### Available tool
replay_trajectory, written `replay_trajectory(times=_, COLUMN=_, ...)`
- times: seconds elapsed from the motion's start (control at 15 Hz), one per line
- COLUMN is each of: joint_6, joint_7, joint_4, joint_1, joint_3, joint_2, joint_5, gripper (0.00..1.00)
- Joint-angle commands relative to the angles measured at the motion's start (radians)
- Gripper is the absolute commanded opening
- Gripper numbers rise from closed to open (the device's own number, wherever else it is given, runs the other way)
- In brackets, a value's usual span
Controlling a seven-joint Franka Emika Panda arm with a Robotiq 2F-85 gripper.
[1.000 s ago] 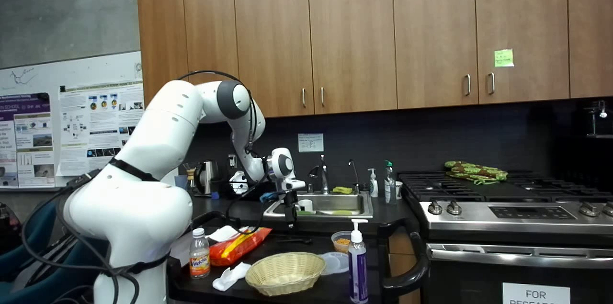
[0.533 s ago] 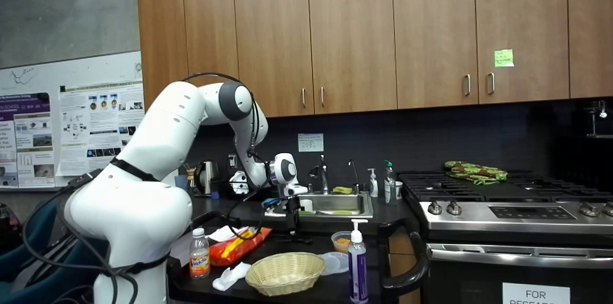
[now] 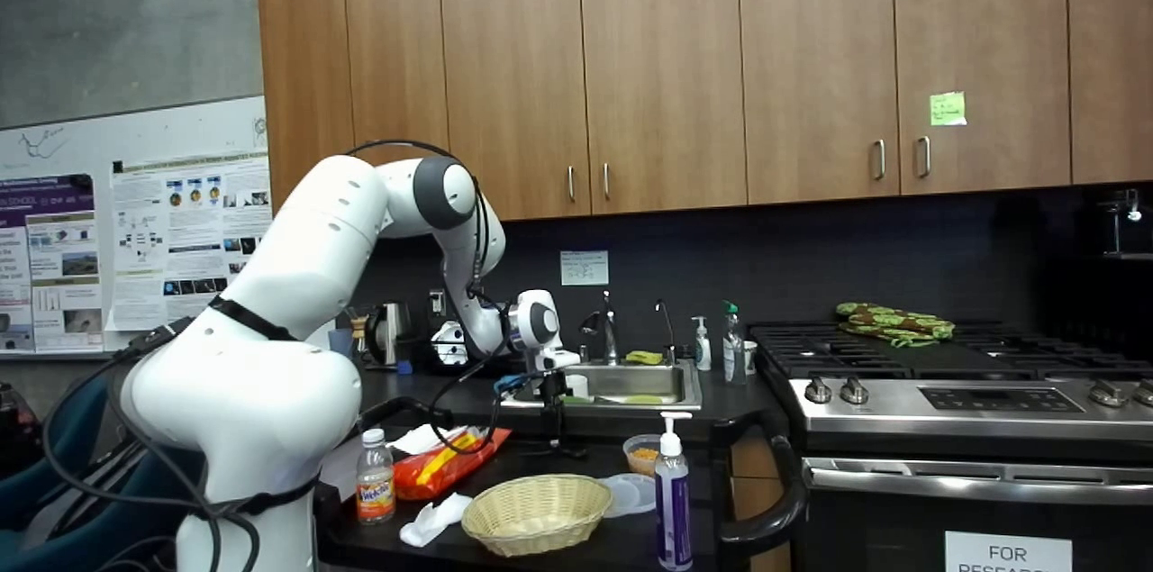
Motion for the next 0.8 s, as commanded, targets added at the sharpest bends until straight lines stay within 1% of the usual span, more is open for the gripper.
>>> replay_trajectory(times=0.0, joint_6=0.001, joint_7=0.008, joint_4=-0.001, joint_1=0.012, joint_3=-0.003, joint_2=-0.013, joint_5=-0.018, gripper=0.37)
replay_trajectory(times=0.13, joint_6=-0.003, joint_7=0.001, joint_4=0.001, joint_1=0.012, joint_3=0.000, joint_2=-0.015, joint_5=-0.014, gripper=0.21)
replay_trajectory(times=0.33, joint_6=-0.006, joint_7=-0.007, joint_4=0.002, joint_1=0.014, joint_3=0.001, joint_2=-0.017, joint_5=-0.015, gripper=0.01)
replay_trajectory(times=0.73, joint_6=0.001, joint_7=-0.021, joint_4=-0.006, joint_1=0.016, joint_3=0.003, joint_2=-0.052, joint_5=-0.023, gripper=0.00)
